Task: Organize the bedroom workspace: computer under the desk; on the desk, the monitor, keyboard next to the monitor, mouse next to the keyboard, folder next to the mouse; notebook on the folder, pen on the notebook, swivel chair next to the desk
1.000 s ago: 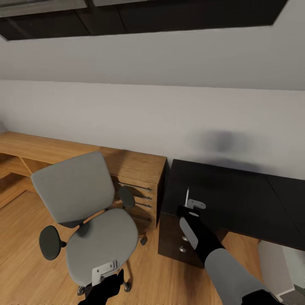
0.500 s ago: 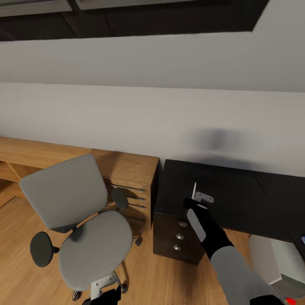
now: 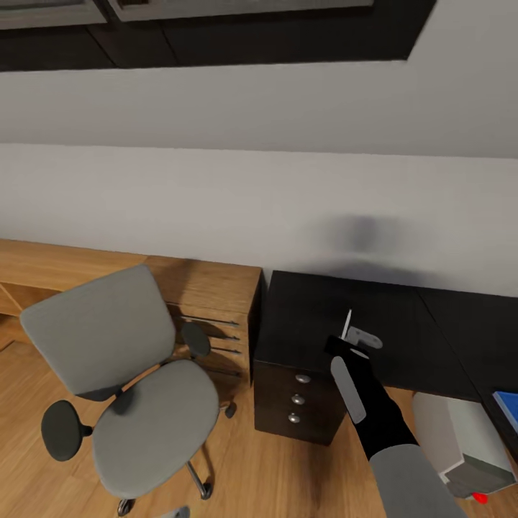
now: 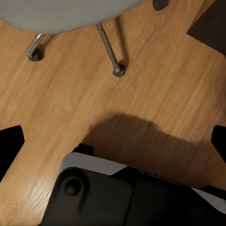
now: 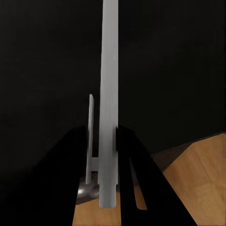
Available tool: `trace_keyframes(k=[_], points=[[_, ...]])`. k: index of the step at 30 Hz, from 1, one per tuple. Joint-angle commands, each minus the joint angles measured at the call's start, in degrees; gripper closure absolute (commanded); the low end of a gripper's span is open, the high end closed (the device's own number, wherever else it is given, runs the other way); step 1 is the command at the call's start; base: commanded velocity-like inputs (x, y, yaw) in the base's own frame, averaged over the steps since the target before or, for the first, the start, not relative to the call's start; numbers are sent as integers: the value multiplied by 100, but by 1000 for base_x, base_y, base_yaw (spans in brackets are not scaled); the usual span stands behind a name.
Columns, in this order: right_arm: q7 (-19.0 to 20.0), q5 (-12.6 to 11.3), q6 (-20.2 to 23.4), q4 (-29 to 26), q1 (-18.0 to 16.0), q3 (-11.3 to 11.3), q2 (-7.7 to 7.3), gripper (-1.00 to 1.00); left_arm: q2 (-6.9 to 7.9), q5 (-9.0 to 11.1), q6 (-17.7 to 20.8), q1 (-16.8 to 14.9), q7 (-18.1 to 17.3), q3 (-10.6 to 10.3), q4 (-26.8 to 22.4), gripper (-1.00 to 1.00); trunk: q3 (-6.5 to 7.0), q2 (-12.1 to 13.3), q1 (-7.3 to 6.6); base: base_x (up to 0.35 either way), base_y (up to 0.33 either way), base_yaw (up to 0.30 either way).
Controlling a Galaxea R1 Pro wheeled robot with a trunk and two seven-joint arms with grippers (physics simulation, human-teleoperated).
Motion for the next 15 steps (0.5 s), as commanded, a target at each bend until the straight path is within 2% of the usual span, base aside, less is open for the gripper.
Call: trace_keyframes(k=[1, 4, 9, 12, 15], points=[[-53, -43, 13, -8, -4, 10, -7, 100, 16, 46, 12, -1, 35, 11, 76, -100, 10, 32, -19, 0, 0, -63], [-59, -43, 11, -8, -3, 10, -13, 100, 33, 47, -1, -4, 31, 106, 359, -100, 69, 152, -85, 0, 0, -143], [-61, -42, 1, -8, -3, 1, -22, 100, 40, 48, -6, -8, 23, 181, 519, -100, 171, 351, -194, 0, 0, -238], [-58, -39, -4, -8, -3, -36, -25, 100, 41, 51, -7, -9, 22, 190, 541, -100, 175, 351, -194, 0, 0, -277], [-54, -36, -18, 0, -3, -195, -30, 100, 41, 53, -7, -9, 21, 197, 559, -100, 177, 351, -194, 0, 0, -289]])
